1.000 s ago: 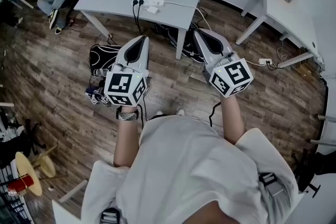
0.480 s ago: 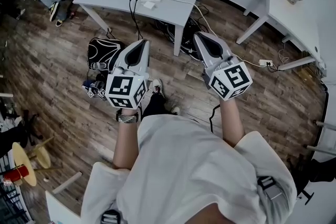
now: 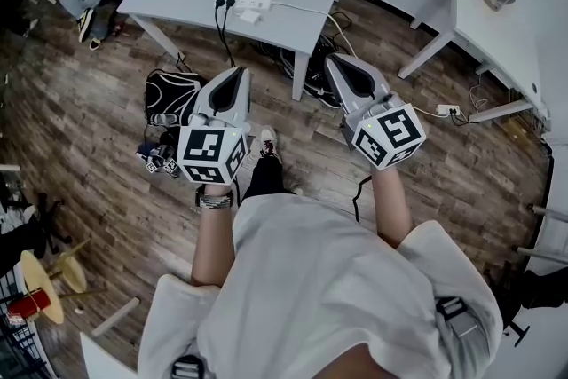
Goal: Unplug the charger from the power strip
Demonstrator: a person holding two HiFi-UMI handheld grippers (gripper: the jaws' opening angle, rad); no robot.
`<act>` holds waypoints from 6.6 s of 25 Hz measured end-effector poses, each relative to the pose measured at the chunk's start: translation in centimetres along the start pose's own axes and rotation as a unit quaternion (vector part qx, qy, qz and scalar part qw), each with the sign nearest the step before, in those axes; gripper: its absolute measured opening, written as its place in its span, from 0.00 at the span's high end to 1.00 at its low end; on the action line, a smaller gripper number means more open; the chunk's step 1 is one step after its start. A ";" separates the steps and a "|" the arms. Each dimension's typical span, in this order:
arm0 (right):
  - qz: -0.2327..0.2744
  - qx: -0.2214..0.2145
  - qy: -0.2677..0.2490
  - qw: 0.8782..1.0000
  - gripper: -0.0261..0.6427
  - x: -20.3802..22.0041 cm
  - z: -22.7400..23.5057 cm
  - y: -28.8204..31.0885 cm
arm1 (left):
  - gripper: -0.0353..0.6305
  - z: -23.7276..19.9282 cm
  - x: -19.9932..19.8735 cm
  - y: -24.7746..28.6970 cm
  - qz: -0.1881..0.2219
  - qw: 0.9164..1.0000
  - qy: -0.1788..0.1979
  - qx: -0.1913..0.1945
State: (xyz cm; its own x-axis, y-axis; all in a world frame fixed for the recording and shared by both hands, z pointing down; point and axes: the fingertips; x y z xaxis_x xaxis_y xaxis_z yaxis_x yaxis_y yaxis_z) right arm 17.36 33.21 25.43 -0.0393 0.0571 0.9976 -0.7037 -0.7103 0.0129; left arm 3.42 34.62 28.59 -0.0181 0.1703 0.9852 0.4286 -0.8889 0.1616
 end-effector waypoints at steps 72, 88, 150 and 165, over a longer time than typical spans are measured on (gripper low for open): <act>-0.207 -0.052 0.023 0.977 0.96 17.7 17.6 40.8 | 0.79 -29.5 13.0 34.9 -0.207 0.977 -0.044 -0.009; -0.286 -0.050 0.072 0.954 0.96 28.3 20.1 42.7 | 0.77 -30.4 18.1 38.8 -0.261 0.963 -0.058 -0.026; -0.348 -0.028 0.068 0.935 0.96 36.1 24.0 45.7 | 0.73 -30.9 24.0 44.6 -0.355 0.932 -0.043 -0.058; -0.345 -0.027 0.068 0.936 0.96 36.1 24.0 45.6 | 0.73 -31.2 24.0 44.3 -0.334 0.933 -0.122 -0.055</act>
State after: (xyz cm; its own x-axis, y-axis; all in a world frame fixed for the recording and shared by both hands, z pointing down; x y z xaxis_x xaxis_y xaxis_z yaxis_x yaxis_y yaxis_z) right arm 0.88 -14.00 63.65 0.3504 0.5804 0.7351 -0.6293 -0.4353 0.6438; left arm -6.18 -13.90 61.14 -0.0363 0.7819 0.6224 0.3000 -0.5856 0.7531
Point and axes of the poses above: the fingertips, and each gripper's own axes: y forward along the fingers, z to its right, x out of its underside
